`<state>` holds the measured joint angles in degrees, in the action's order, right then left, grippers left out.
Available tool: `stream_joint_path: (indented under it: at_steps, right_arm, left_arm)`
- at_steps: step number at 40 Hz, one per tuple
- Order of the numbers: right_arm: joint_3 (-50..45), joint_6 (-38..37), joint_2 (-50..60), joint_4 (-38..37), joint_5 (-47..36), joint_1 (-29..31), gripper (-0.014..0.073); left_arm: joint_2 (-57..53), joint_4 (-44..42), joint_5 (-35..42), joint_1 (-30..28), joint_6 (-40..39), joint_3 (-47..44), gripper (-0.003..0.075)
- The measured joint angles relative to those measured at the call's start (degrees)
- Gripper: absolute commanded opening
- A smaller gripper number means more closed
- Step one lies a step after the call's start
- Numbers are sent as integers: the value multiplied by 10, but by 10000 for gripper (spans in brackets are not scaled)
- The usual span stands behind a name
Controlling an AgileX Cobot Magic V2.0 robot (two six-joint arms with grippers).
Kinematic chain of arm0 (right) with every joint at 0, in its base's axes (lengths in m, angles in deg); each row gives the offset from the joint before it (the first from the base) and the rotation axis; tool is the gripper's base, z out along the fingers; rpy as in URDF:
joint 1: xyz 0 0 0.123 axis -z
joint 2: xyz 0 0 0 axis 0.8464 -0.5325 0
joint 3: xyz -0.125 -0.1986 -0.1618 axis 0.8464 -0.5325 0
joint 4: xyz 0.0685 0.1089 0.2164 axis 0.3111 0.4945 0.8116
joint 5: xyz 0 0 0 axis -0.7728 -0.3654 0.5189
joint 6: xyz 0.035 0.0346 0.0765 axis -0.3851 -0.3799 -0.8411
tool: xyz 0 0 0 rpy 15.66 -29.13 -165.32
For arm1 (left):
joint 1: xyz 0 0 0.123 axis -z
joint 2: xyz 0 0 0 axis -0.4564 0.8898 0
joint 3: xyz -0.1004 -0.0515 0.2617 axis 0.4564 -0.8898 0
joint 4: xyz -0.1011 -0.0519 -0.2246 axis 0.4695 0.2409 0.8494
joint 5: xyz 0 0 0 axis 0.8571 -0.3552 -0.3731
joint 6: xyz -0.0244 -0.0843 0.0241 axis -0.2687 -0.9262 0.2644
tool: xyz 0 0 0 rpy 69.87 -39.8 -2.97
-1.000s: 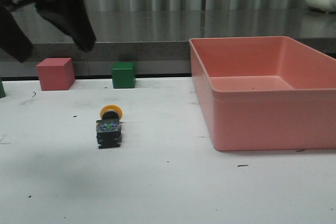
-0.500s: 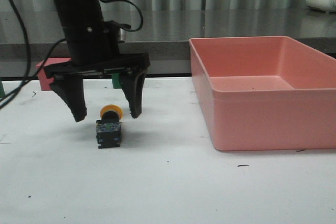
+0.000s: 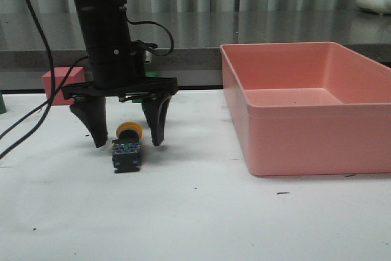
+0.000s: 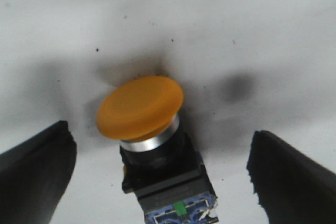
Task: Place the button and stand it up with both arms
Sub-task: 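Lower the open left gripper over the button and close on it, then lift the button with the left gripper and rotate it upright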
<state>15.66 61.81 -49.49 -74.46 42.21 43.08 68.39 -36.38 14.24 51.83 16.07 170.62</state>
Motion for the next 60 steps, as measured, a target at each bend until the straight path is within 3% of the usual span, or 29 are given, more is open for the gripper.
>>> stream_joint_path:
  at_steps: [5, 16, 28, 33, 39, 53, 60]
  right_arm:
    - [0, 0, 0, 0, 0, 0, -61]
    - [0, 0, 0, 0, 0, 0, -61]
    - [0, 0, 0, 0, 0, 0, -61]
    - [0, 0, 0, 0, 0, 0, -61]
    - [0, 0, 0, 0, 0, 0, -61]
    - [0, 0, 0, 0, 0, 0, -61]
    - [0, 0, 0, 0, 0, 0, -61]
  left_arm:
    - [2, -5, 8, 0, 0, 0, 308]
    - [3, -8, 12, 0, -1, 1, 155]
    - [-8, -12, 11, 4, 11, 1, 146]
    - [-60, -18, 44, 10, 18, -13, 146]
    - [-159, -18, 150, 18, 45, -92, 146]
    - [-424, -64, 421, 16, 68, -383, 146]
    - [-550, -69, 596, 16, 68, -540, 146]
